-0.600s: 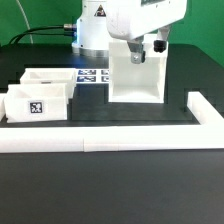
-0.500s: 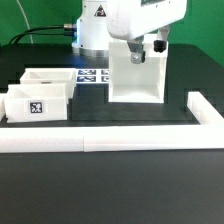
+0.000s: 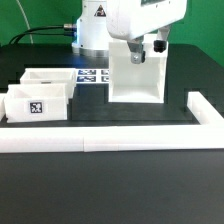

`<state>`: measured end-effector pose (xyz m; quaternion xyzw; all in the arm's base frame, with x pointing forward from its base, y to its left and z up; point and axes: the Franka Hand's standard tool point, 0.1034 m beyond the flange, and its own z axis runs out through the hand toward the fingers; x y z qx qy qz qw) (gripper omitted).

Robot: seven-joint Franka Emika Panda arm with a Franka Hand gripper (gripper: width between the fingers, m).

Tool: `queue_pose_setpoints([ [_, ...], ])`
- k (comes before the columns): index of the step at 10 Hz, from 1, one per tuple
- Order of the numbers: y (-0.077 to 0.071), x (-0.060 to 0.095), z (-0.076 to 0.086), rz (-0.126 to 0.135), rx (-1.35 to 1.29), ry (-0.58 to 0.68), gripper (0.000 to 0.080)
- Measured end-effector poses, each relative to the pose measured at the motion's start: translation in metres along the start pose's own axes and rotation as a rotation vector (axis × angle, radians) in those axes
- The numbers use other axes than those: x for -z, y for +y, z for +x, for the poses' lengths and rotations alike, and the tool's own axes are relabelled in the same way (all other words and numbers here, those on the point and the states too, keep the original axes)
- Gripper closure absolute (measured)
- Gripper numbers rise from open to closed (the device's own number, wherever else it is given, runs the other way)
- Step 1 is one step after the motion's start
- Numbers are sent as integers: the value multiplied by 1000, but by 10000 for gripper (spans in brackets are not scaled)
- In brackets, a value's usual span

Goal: Assemble drawer

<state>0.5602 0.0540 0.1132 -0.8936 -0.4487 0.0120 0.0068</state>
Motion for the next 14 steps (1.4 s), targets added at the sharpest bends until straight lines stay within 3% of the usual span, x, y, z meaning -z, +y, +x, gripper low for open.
queue_pose_setpoints([
  [1, -3, 4, -6, -13, -59, 25, 150],
  [3, -24, 11, -20, -29, -243, 37, 150],
  [4, -38, 14, -23, -30, -336, 34, 150],
  [6, -57, 20, -22, -5, -479, -3, 150],
  [12, -58, 21, -23, -7, -513, 0, 150],
  [14, -81, 21, -39, -6, -800, -8, 150],
])
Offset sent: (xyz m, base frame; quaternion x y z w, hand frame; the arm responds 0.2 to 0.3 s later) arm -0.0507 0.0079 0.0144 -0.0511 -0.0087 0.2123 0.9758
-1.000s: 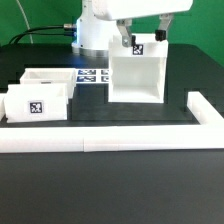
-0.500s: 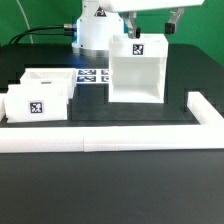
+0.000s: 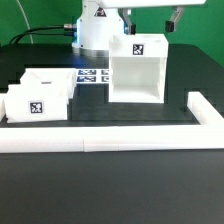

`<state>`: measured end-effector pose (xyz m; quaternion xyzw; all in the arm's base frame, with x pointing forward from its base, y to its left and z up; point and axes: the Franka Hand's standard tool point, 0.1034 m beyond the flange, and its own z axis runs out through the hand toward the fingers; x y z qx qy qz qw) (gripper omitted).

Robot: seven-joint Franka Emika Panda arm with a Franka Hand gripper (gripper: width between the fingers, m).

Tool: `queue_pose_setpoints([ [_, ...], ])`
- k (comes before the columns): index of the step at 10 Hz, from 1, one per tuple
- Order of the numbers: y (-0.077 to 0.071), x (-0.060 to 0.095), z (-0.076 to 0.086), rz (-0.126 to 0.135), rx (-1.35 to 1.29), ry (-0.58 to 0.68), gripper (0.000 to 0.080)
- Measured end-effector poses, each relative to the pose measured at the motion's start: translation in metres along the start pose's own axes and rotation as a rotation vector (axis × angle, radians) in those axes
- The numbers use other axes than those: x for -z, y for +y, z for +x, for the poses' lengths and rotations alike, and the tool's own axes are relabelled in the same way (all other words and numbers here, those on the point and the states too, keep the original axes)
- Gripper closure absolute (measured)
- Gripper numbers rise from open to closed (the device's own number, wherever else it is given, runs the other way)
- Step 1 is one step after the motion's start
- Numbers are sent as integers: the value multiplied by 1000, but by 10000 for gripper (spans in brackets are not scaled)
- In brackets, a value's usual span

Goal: Assemble drawer

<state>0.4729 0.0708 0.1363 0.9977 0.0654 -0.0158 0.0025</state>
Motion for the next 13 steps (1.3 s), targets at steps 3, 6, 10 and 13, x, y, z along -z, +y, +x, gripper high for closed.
queue_pose_setpoints([
  [3, -22, -11, -19, -4, -118, -32, 150],
  [6, -34, -19, -28, 27, -163, -35, 150],
  [10, -36, -22, -34, 41, -205, -29, 150],
  [13, -46, -34, -52, 46, -211, -30, 150],
])
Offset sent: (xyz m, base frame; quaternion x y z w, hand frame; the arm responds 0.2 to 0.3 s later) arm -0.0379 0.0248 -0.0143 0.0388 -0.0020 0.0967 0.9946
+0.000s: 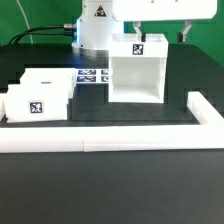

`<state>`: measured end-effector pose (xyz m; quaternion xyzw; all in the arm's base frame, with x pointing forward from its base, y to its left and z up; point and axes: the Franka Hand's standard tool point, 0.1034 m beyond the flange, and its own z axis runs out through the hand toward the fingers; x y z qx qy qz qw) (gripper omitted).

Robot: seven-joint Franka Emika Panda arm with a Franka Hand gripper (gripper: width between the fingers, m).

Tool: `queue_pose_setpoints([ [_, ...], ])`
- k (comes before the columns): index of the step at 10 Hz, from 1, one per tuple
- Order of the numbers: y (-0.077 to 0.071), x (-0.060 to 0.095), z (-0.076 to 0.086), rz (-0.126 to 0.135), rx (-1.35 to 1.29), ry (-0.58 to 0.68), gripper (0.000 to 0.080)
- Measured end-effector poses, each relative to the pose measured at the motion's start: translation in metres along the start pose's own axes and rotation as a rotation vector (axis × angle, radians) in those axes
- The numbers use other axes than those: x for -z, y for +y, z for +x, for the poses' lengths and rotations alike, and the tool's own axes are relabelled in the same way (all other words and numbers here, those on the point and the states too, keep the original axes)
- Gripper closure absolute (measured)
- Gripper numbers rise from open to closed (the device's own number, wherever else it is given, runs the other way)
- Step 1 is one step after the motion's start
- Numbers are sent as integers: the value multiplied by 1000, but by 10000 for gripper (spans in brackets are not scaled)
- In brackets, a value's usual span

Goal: Assemble drawer

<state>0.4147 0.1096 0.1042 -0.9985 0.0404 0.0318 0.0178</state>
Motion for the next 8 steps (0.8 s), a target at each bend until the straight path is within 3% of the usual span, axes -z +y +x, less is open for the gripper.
queue_pose_setpoints([
  [3, -5, -5, -7, -5, 4, -10, 150],
  [4, -5, -5, -7, -5, 5, -10, 283],
  [5, -5, -5, -7, -5, 5, -10, 283],
  [7, -5, -5, -7, -5, 5, -10, 560],
  [8, -5, -5, -7, -5, 6, -10, 560],
])
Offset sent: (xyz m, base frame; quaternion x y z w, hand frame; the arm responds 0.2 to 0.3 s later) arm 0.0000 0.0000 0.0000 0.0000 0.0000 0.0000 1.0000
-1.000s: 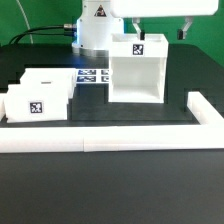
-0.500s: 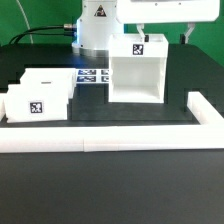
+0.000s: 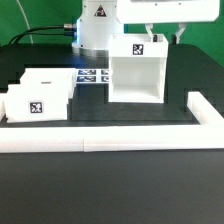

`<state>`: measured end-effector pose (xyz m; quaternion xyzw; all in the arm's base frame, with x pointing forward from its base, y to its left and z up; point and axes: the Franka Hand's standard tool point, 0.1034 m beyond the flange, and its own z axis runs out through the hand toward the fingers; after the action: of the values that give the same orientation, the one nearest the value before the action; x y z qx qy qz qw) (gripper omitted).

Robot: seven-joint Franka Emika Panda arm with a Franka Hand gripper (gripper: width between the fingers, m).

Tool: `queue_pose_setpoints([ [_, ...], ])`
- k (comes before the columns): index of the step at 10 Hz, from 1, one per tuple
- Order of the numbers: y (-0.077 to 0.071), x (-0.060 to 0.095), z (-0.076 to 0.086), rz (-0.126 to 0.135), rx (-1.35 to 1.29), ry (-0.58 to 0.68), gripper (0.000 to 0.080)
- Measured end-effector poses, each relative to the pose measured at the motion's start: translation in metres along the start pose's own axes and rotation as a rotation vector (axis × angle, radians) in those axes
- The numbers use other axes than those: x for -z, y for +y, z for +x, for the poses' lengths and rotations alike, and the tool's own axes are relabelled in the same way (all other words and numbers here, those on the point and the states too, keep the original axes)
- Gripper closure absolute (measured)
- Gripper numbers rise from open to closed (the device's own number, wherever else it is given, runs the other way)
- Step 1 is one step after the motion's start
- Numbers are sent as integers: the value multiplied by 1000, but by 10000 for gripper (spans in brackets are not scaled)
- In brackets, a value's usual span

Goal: Assemble drawer

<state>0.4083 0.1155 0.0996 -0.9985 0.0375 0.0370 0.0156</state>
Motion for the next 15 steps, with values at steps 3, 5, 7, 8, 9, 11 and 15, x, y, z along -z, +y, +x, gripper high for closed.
queue_pose_setpoints([
  [3, 0, 0, 0, 0, 1, 0, 762],
  [5, 0, 0, 0, 0, 1, 0, 762],
  [7, 0, 0, 0, 0, 1, 0, 762],
  [8, 1, 0, 3, 1, 27, -4, 762],
  [9, 5, 2, 17, 6, 52, -5, 762],
  [11, 4, 4, 49, 19, 67, 19, 762],
  [15, 4, 8, 97, 36, 73, 63, 762],
])
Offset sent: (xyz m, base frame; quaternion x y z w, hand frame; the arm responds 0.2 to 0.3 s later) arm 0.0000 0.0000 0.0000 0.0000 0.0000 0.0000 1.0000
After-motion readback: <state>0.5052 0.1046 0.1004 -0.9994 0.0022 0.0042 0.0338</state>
